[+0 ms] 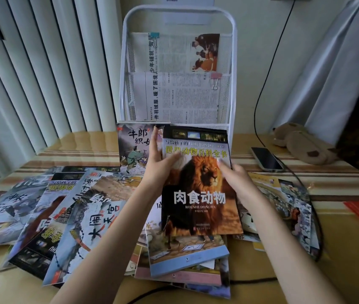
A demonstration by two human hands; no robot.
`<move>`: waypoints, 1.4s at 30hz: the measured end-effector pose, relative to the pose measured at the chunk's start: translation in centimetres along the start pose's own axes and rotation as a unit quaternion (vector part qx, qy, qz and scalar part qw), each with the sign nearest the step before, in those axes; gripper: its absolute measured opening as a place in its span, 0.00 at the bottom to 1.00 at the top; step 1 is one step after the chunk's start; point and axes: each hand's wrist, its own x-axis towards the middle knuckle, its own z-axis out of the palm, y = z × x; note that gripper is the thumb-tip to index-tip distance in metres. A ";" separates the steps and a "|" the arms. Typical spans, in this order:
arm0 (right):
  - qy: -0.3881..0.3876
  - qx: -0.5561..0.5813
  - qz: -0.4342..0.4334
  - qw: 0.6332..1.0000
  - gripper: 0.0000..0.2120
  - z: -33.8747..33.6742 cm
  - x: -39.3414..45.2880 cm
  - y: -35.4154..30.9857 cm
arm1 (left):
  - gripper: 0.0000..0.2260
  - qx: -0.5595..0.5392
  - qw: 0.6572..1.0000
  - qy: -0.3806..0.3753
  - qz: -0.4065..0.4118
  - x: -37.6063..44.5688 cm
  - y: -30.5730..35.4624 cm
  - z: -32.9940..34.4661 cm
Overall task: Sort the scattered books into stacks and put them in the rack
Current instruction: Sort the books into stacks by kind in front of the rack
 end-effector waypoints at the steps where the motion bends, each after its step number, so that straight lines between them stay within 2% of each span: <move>1: -0.002 0.053 -0.001 0.999 0.22 -0.1 0.0 -0.1 | 0.38 0.027 0.999 -0.006 0.038 0.0 0.4 0.3; 2: 0.009 0.084 -0.026 0.996 0.24 -0.2 0.1 -0.2 | 0.41 0.056 0.995 -0.010 0.077 0.3 0.6 0.7; 4: 0.054 0.093 -0.101 0.989 0.41 -0.3 0.1 -0.9 | 0.40 0.135 0.982 -0.012 0.132 0.9 1.1 1.4; 5: 0.084 0.083 -0.134 0.984 0.45 -0.5 0.4 -1.3 | 0.39 0.169 0.975 -0.008 0.142 1.4 1.2 1.7; 6: 0.113 0.079 -0.163 0.977 0.42 -0.6 0.6 -2.2 | 0.38 0.202 0.969 -0.005 0.145 2.0 1.1 1.9; 7: 0.146 0.075 -0.187 0.968 0.36 -0.8 1.0 -3.0 | 0.38 0.234 0.962 -0.005 0.142 2.5 1.1 2.1; 9: 0.165 0.058 -0.219 0.960 0.29 -1.1 2.5 -4.4 | 0.35 0.277 0.950 -0.003 0.142 4.1 0.7 2.4; 13: 0.099 0.008 -0.187 0.977 0.30 -1.0 6.5 -4.3 | 0.38 0.308 0.943 0.035 0.122 6.8 -0.7 3.1; 15: 0.086 -0.061 -0.164 0.981 0.30 -1.0 8.4 -3.0 | 0.38 0.318 0.940 0.054 0.112 7.7 -2.4 3.2; 17: 0.076 -0.152 -0.148 0.974 0.29 -1.2 10.1 -1.1 | 0.34 0.312 0.940 0.081 0.111 8.2 -4.1 3.3; 19: 0.097 -0.207 -0.143 0.963 0.24 -1.6 10.9 0.8 | 0.32 0.308 0.938 0.105 0.119 8.6 -5.0 3.6; 21: 0.157 -0.264 -0.146 0.940 0.19 -2.5 10.7 2.5 | 0.31 0.309 0.934 0.124 0.133 8.9 -5.6 3.8; 22: 0.156 -0.319 -0.133 0.925 0.19 -3.1 10.7 3.4 | 0.31 0.309 0.931 0.135 0.141 8.8 -5.9 3.9; 24: 0.078 -0.444 -0.077 0.889 0.21 -3.9 10.5 5.1 | 0.31 0.312 0.925 0.155 0.150 8.6 -6.3 4.3; 26: 0.027 -0.511 -0.046 0.858 0.21 -4.3 10.1 6.1 | 0.31 0.311 0.921 0.169 0.162 8.4 -6.6 4.5; 33: 0.020 -0.522 -0.075 0.849 0.16 -4.3 6.7 6.0 | 0.31 0.299 0.924 0.171 0.167 8.4 -6.6 4.8; 37: 0.042 -0.507 -0.104 0.854 0.14 -4.3 5.0 6.8 | 0.29 0.306 0.930 0.124 0.161 8.5 -6.8 5.0; 42: 0.067 -0.455 -0.106 0.881 0.10 -4.4 5.1 6.8 | 0.26 0.344 0.927 0.073 0.129 8.4 -7.2 5.0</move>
